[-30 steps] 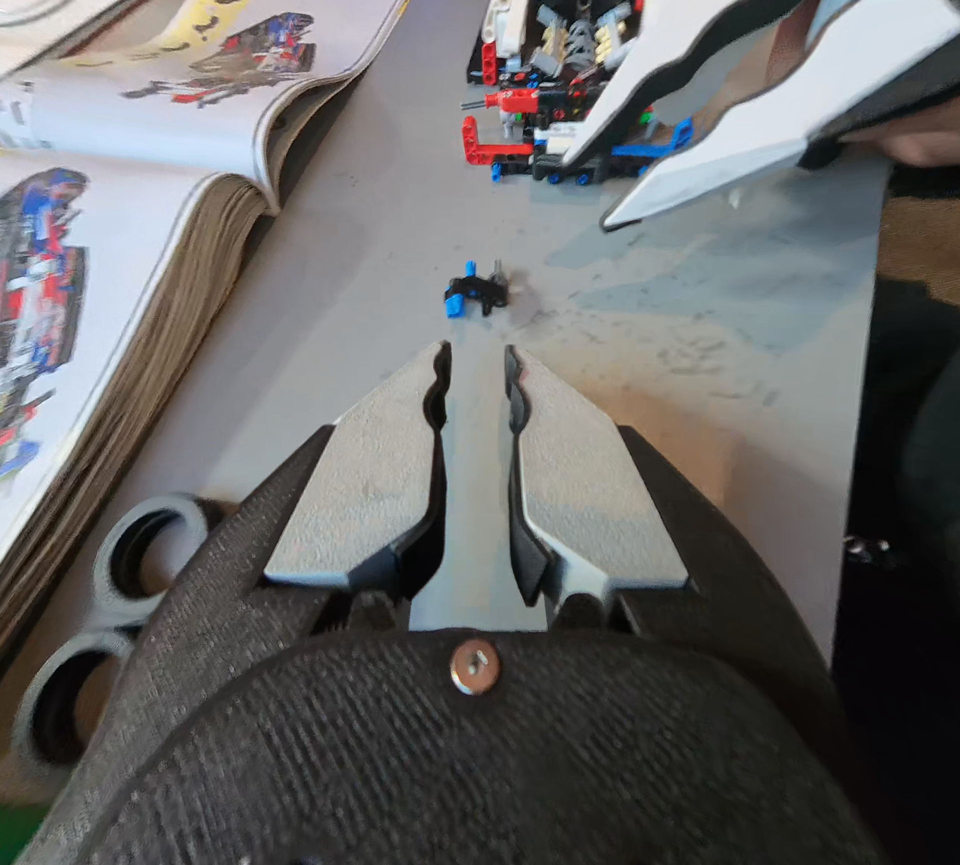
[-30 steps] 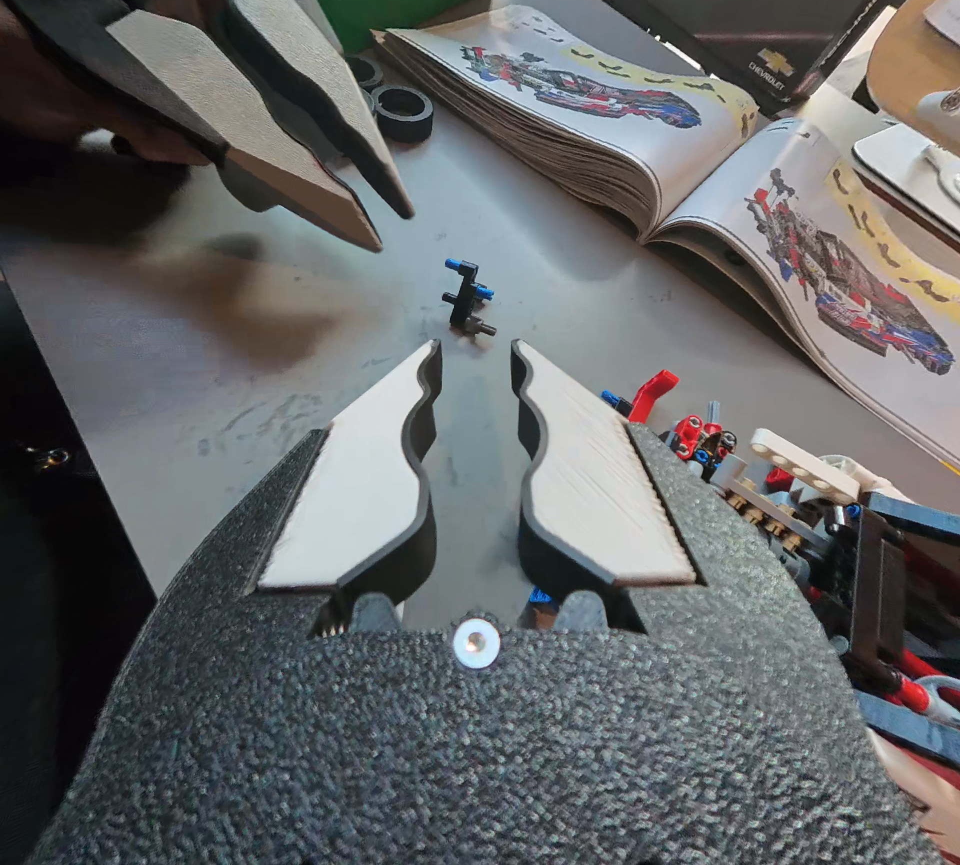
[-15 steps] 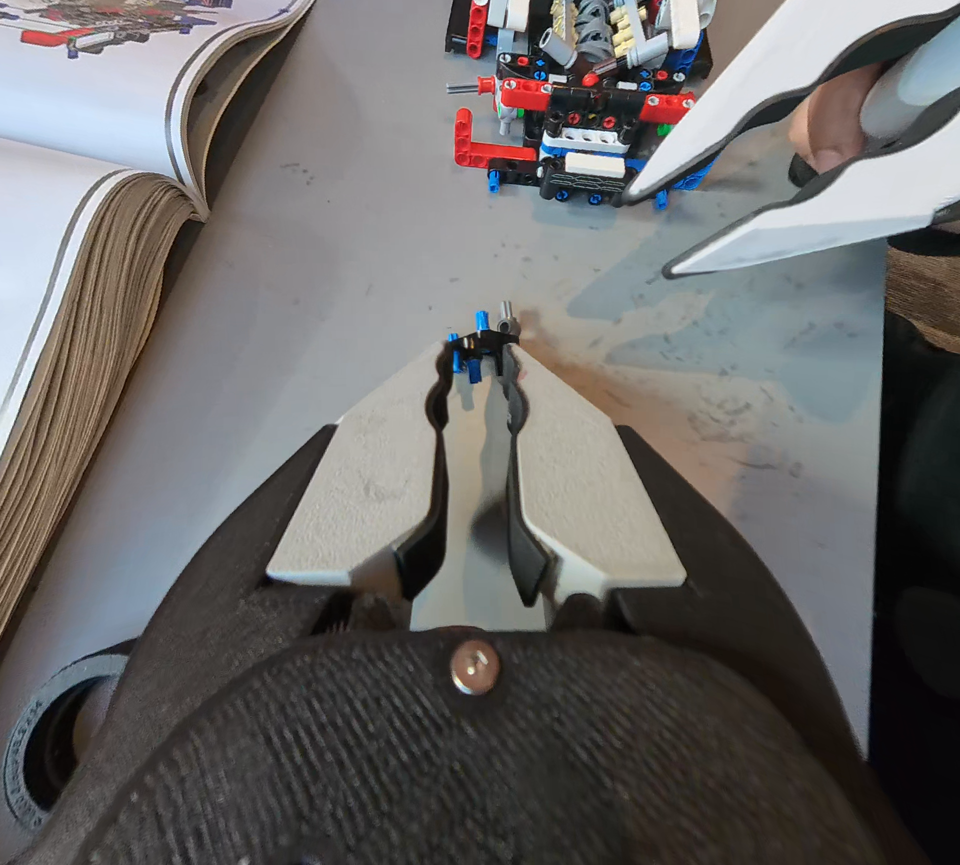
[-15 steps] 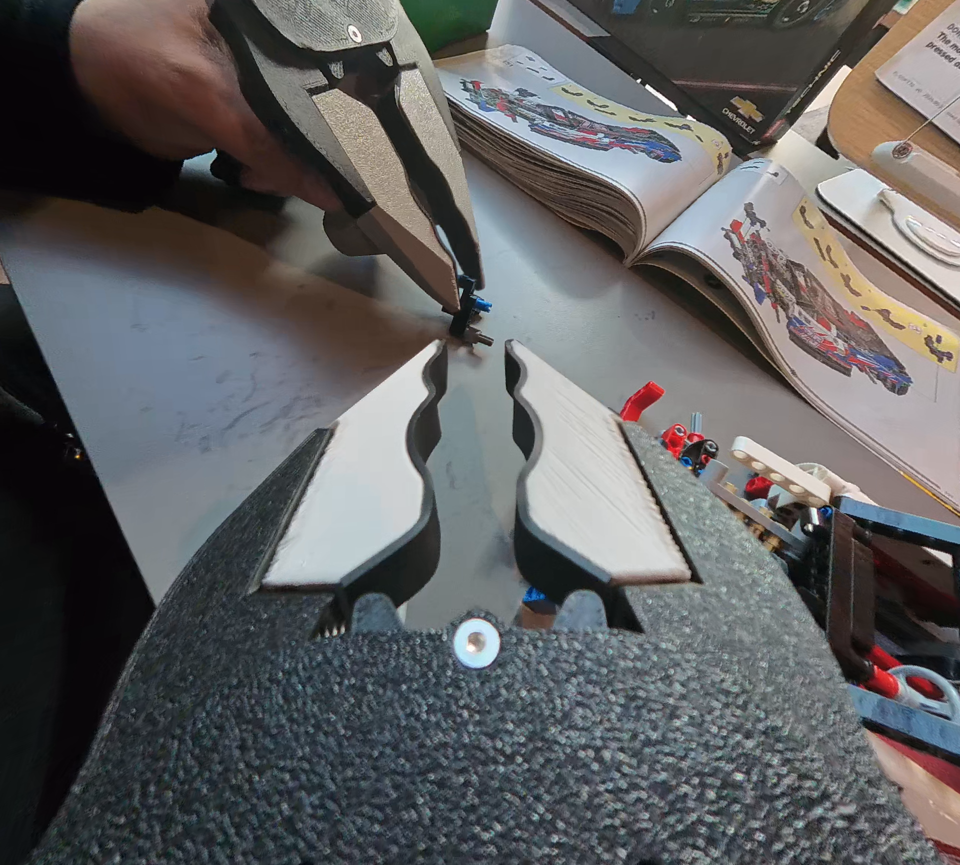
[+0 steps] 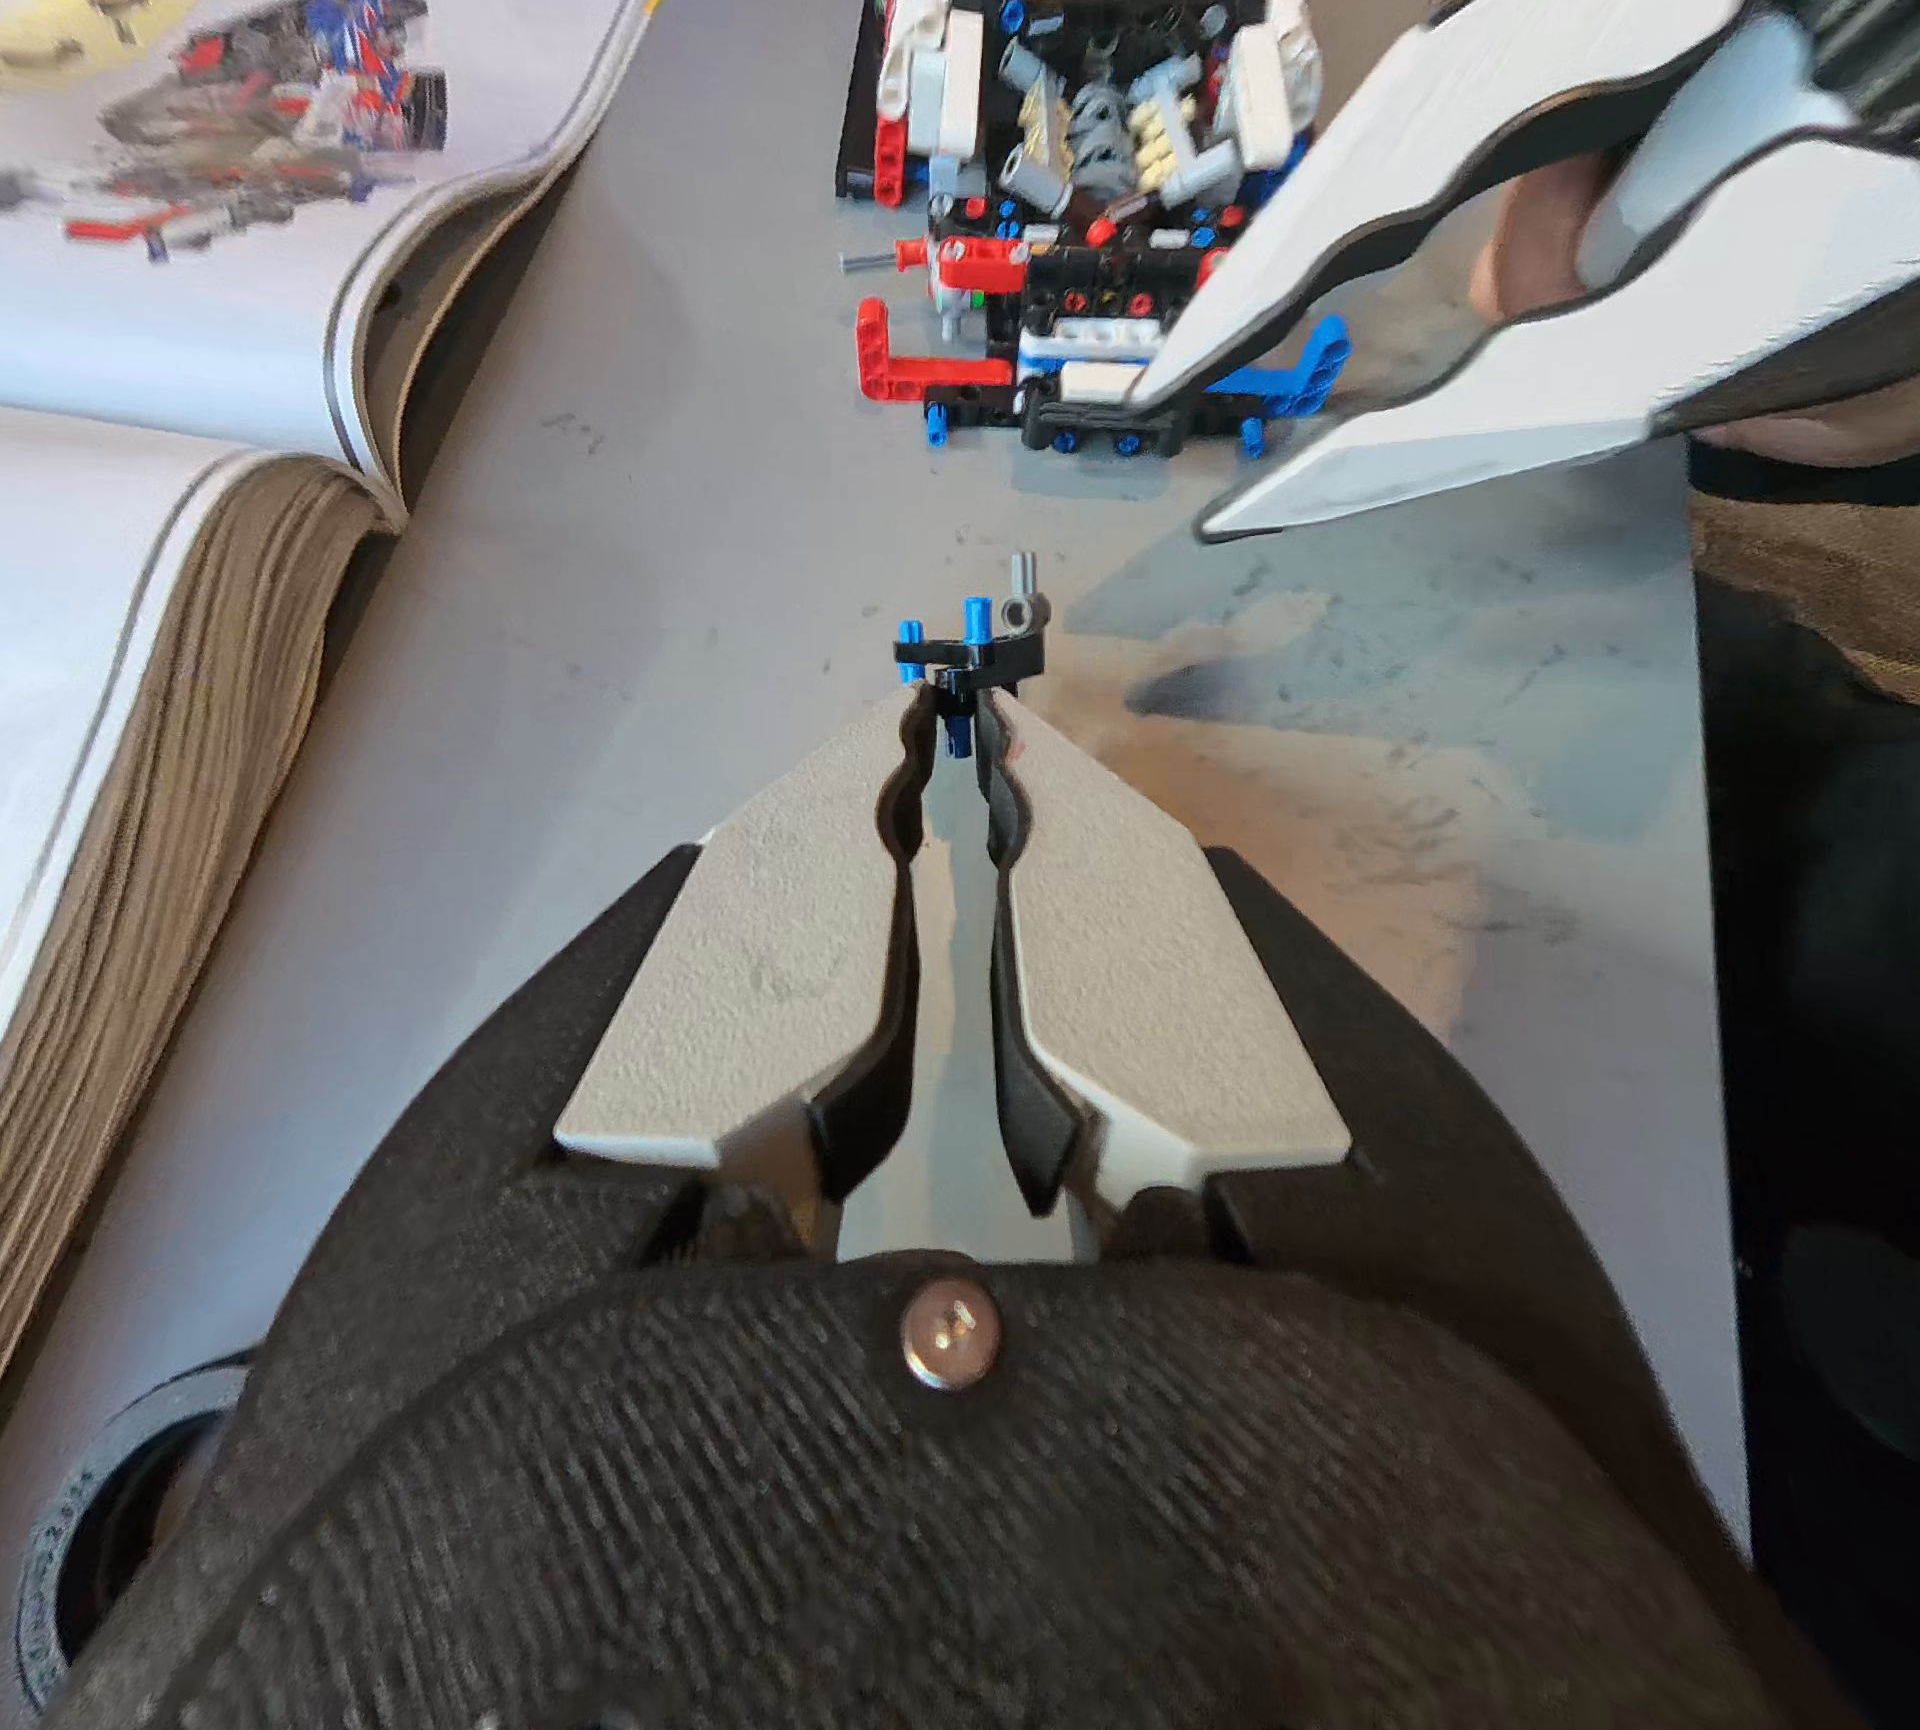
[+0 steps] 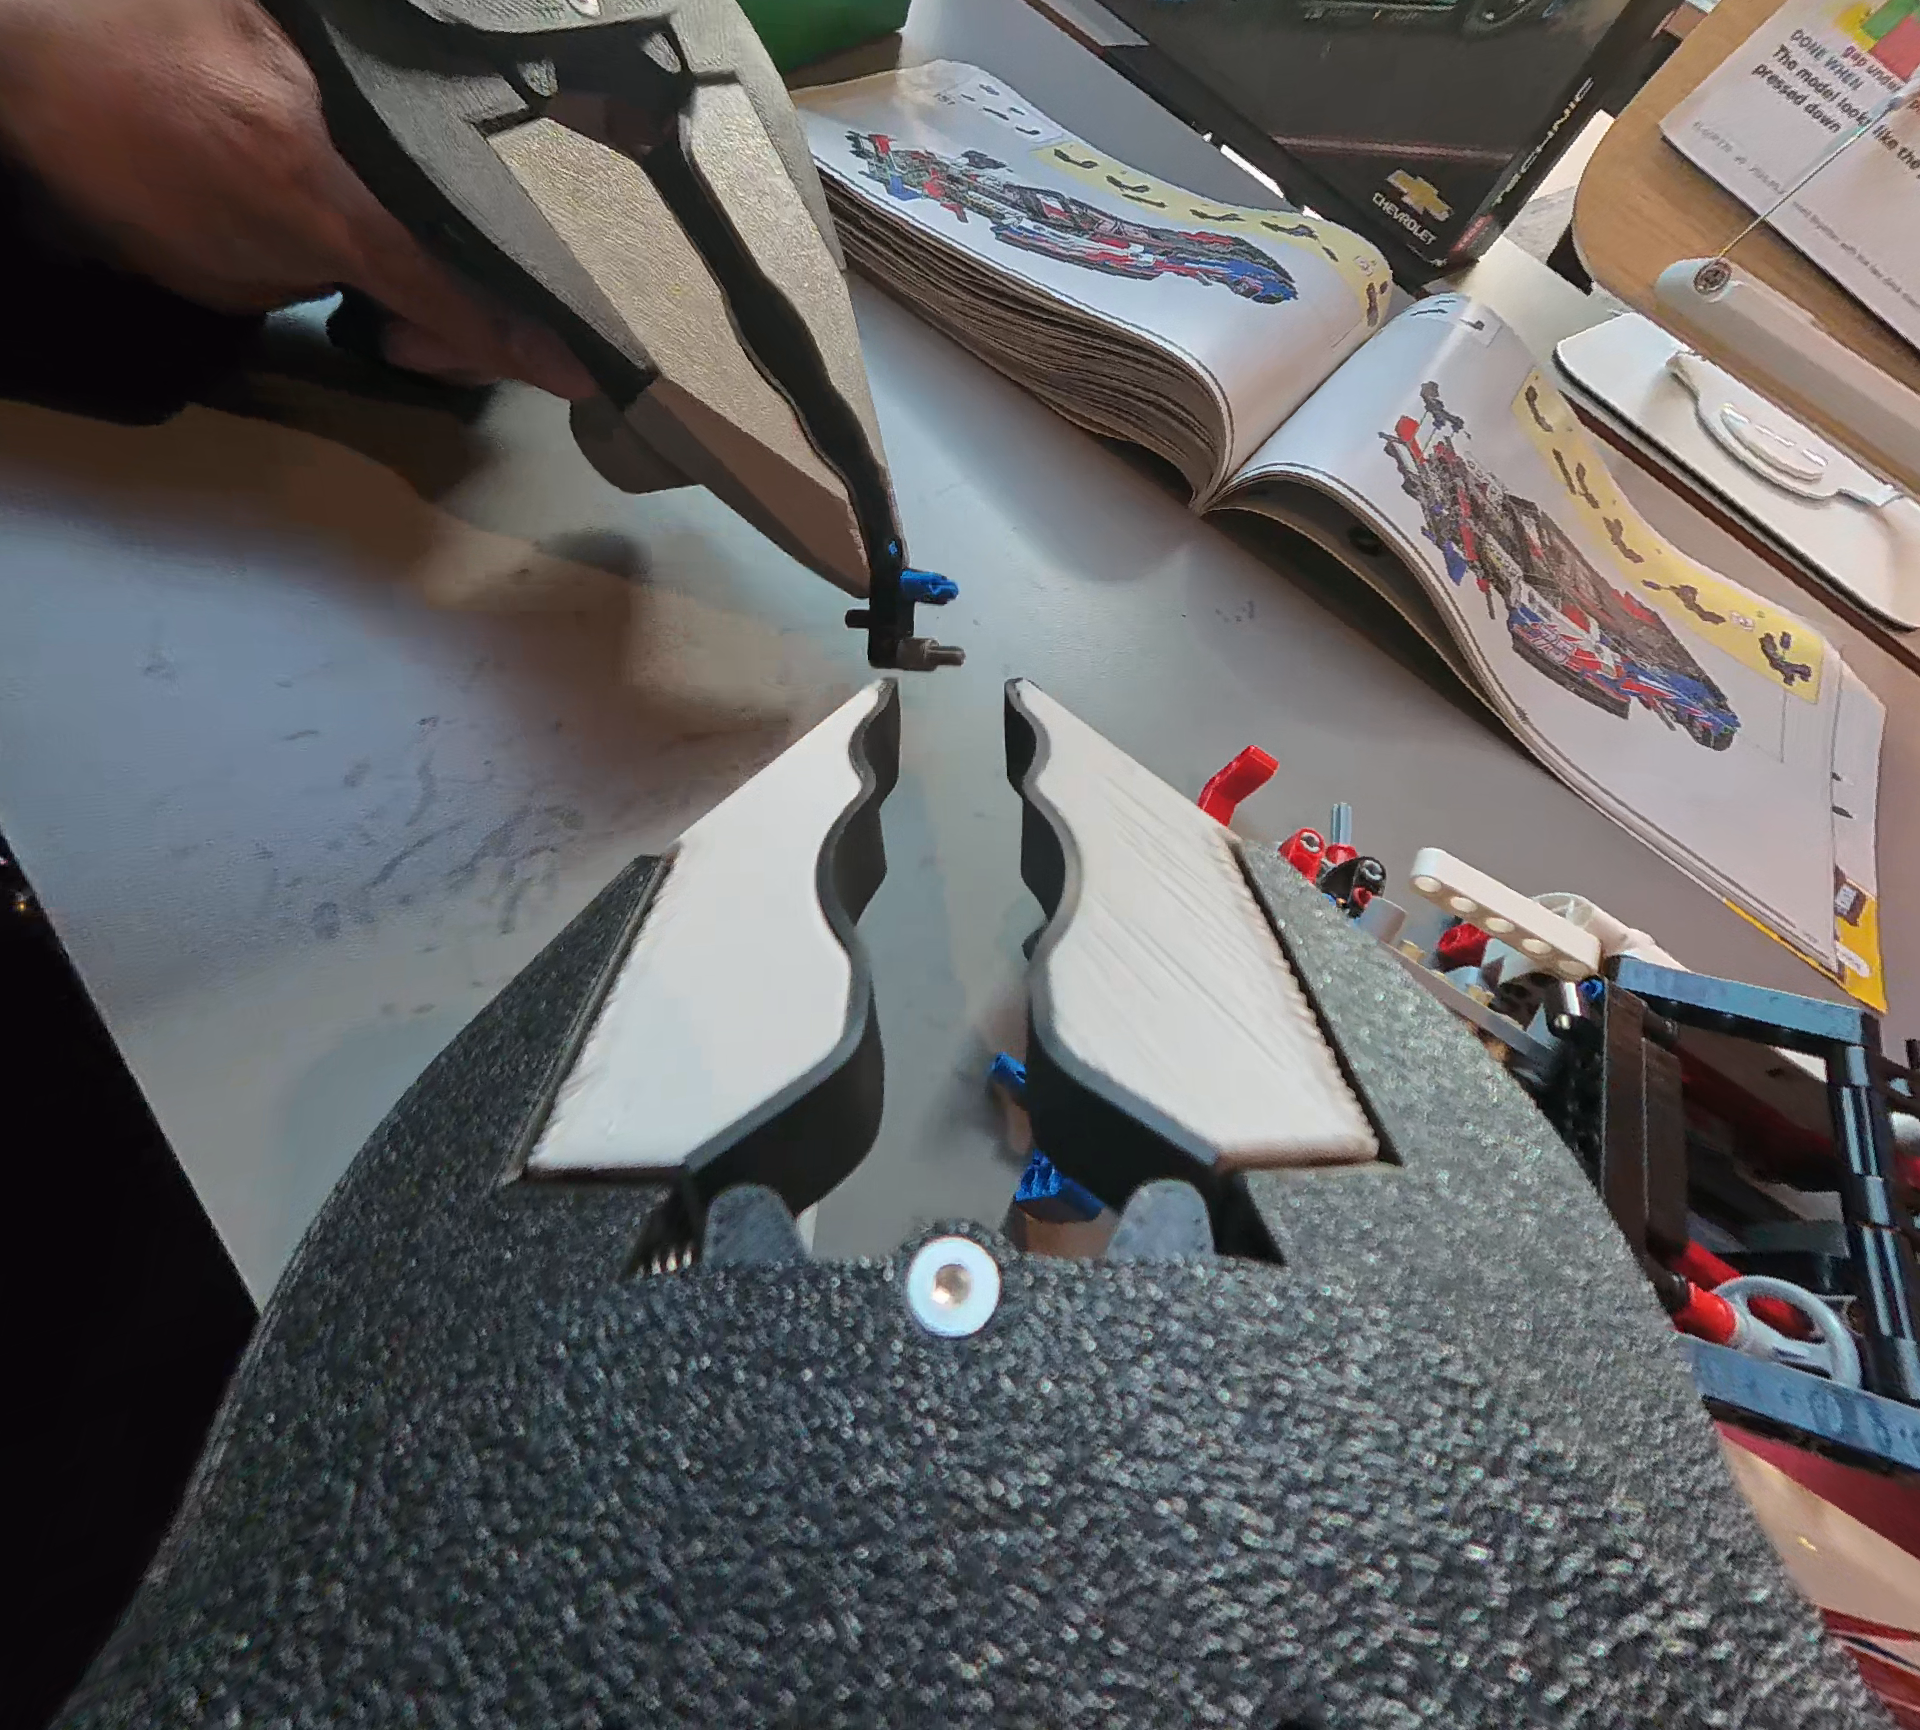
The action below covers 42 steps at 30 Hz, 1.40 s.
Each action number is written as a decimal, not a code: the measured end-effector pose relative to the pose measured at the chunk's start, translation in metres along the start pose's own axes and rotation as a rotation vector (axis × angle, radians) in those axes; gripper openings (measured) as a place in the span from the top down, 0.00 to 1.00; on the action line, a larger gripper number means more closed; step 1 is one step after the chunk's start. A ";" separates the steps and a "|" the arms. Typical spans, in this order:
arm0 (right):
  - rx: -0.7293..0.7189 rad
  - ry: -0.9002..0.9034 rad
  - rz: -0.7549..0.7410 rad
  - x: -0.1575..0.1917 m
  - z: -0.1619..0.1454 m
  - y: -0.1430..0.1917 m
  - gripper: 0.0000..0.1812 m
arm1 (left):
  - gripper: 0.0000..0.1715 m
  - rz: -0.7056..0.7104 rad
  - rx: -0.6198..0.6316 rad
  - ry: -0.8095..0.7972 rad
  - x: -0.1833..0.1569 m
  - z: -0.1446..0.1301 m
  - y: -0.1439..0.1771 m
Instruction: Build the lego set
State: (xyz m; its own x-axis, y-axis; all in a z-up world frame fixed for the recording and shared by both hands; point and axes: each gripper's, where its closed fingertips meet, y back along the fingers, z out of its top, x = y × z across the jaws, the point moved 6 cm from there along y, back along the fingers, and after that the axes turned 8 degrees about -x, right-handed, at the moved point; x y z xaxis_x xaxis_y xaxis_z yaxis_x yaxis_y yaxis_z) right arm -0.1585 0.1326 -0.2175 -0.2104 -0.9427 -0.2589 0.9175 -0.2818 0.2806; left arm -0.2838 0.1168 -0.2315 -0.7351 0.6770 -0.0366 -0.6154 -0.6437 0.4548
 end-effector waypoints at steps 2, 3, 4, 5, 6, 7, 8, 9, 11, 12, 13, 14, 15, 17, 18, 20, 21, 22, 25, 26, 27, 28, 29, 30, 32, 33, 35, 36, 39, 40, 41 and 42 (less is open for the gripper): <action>0.004 -0.026 0.010 0.000 0.001 0.000 0.89 | 0.98 -0.008 -0.084 -0.057 -0.006 0.007 0.004; 0.002 -0.046 0.027 0.001 0.001 0.000 0.89 | 0.98 -0.001 -0.117 -0.085 -0.008 0.010 0.006; 0.001 -0.070 0.042 0.003 0.002 0.001 0.88 | 0.98 -0.001 -0.137 -0.107 -0.010 0.011 0.007; -0.008 -0.089 0.052 0.004 0.004 0.004 0.87 | 0.98 -0.014 -0.156 -0.127 -0.012 0.013 0.007; -0.024 -0.106 0.060 0.005 0.005 0.008 0.88 | 0.98 -0.026 -0.184 -0.148 -0.015 0.015 0.008; -0.033 -0.124 0.065 0.005 0.006 0.013 0.88 | 0.98 -0.036 -0.214 -0.168 -0.018 0.017 0.010; -0.035 -0.143 0.070 0.003 0.006 0.019 0.88 | 0.98 -0.059 -0.238 -0.191 -0.022 0.019 0.011; -0.033 -0.162 0.080 0.002 0.006 0.025 0.88 | 0.98 -0.079 -0.256 -0.213 -0.026 0.020 0.012; -0.007 -0.204 0.104 -0.003 0.005 0.041 0.87 | 0.98 -0.119 -0.298 -0.256 -0.036 0.022 0.014; 0.010 -0.217 0.103 -0.007 0.003 0.050 0.86 | 0.98 -0.145 -0.313 -0.276 -0.042 0.024 0.013; 0.027 -0.225 0.091 -0.011 0.002 0.061 0.86 | 0.98 -0.163 -0.318 -0.295 -0.048 0.025 0.011; 0.036 -0.231 0.066 -0.016 -0.001 0.072 0.86 | 0.98 -0.183 -0.315 -0.316 -0.055 0.026 0.008; 0.032 -0.240 0.045 -0.020 -0.002 0.084 0.86 | 0.98 -0.201 -0.315 -0.338 -0.063 0.027 0.005; 0.020 -0.303 0.064 -0.019 -0.007 0.105 0.86 | 0.97 -0.225 -0.320 -0.364 -0.077 0.031 -0.002; 0.020 -0.353 0.089 -0.015 -0.009 0.111 0.86 | 0.97 -0.242 -0.318 -0.374 -0.083 0.032 -0.006; -0.002 -0.438 0.124 -0.007 -0.011 0.116 0.82 | 0.97 -0.262 -0.326 -0.392 -0.093 0.035 -0.013; -0.019 -0.469 0.138 -0.004 -0.010 0.116 0.81 | 0.97 -0.276 -0.336 -0.401 -0.098 0.036 -0.015; -0.028 -0.496 0.146 -0.001 -0.009 0.114 0.81 | 0.97 -0.288 -0.349 -0.407 -0.101 0.038 -0.017; -0.064 -0.575 0.213 0.005 -0.004 0.106 0.77 | 0.97 -0.302 -0.384 -0.411 -0.107 0.044 -0.019; -0.077 -0.597 0.231 0.006 -0.002 0.103 0.77 | 0.97 -0.306 -0.391 -0.410 -0.108 0.045 -0.019; -0.083 -0.612 0.228 0.004 -0.002 0.100 0.78 | 0.97 -0.309 -0.396 -0.407 -0.109 0.045 -0.020; -0.078 -0.622 0.224 0.003 -0.002 0.097 0.82 | 0.97 -0.306 -0.399 -0.403 -0.108 0.046 -0.021; -0.073 -0.631 0.239 0.002 -0.003 0.094 0.85 | 0.97 -0.296 -0.398 -0.400 -0.107 0.046 -0.022; -0.074 -0.643 0.261 0.002 -0.002 0.092 0.89 | 0.97 -0.288 -0.398 -0.399 -0.105 0.046 -0.022; -0.078 -0.662 0.291 0.002 -0.002 0.090 0.95 | 0.97 -0.269 -0.395 -0.391 -0.101 0.045 -0.023; -0.076 -0.669 0.293 0.002 -0.002 0.088 0.95 | 0.97 -0.267 -0.393 -0.389 -0.100 0.045 -0.023; -0.076 -0.676 0.292 0.000 -0.001 0.086 0.95 | 0.97 -0.261 -0.397 -0.388 -0.098 0.046 -0.023; -0.081 -0.674 0.288 -0.001 -0.001 0.086 0.95 | 0.97 -0.259 -0.402 -0.391 -0.097 0.046 -0.024; -0.083 -0.651 0.280 -0.004 0.001 0.083 0.93 | 0.97 -0.267 -0.400 -0.407 -0.092 0.049 -0.026; -0.078 -0.639 0.278 -0.005 0.002 0.082 0.93 | 0.97 -0.275 -0.402 -0.417 -0.091 0.051 -0.026; -0.067 -0.624 0.270 -0.007 0.003 0.080 0.93 | 0.98 -0.284 -0.400 -0.427 -0.091 0.052 -0.027; -0.051 -0.606 0.268 -0.008 0.004 0.079 0.93 | 0.98 -0.286 -0.399 -0.437 -0.090 0.053 -0.029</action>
State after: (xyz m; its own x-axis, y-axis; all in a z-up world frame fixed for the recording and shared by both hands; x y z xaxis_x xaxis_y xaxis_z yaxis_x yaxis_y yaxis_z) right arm -0.0859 0.1174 -0.1900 -0.1118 -0.9168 0.3834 0.9761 -0.0290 0.2153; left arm -0.1851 0.0937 -0.1938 -0.3950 0.8696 0.2963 -0.8896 -0.4426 0.1130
